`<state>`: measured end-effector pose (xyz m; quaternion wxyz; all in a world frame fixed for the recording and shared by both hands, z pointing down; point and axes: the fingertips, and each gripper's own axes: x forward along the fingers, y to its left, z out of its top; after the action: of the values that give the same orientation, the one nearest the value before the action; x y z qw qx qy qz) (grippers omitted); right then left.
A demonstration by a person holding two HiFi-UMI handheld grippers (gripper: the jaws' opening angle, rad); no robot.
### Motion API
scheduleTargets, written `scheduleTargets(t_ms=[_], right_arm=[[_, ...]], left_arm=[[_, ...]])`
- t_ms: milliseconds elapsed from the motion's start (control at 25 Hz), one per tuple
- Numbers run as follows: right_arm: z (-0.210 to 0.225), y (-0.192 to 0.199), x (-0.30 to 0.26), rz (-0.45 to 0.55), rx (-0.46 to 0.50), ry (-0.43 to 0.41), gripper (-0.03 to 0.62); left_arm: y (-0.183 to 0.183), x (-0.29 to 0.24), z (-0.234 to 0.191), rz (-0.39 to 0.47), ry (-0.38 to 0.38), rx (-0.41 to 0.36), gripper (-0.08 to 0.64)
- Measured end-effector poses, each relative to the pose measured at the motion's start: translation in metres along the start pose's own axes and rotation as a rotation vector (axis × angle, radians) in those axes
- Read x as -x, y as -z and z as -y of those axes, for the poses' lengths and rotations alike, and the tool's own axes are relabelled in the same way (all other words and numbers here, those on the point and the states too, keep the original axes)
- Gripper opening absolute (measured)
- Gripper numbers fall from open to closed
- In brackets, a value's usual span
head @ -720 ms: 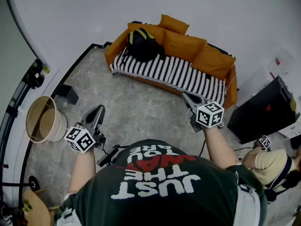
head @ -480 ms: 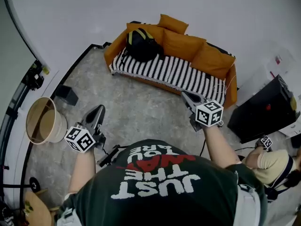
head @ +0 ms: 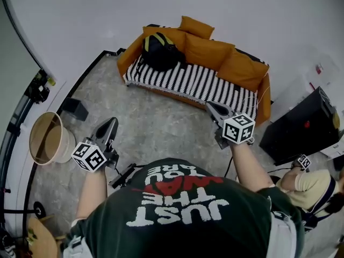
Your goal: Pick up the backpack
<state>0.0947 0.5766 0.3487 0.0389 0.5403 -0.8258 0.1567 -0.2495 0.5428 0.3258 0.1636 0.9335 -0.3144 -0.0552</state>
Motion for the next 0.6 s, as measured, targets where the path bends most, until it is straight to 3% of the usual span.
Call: scheduleTargets(t_ms=[400,600], right_arm=[[0.055,-0.001,0.019,-0.010,0.020,-0.068,0.029],[0.089,0.002,0.005,-0.034,0.000,-0.084,0.029]], left_arm=[[0.001,-0.060,0.033,0.014,-0.023,0.012,0.009],[0.012,-0.091,0.027,-0.013,-0.033,0.023,0.009]])
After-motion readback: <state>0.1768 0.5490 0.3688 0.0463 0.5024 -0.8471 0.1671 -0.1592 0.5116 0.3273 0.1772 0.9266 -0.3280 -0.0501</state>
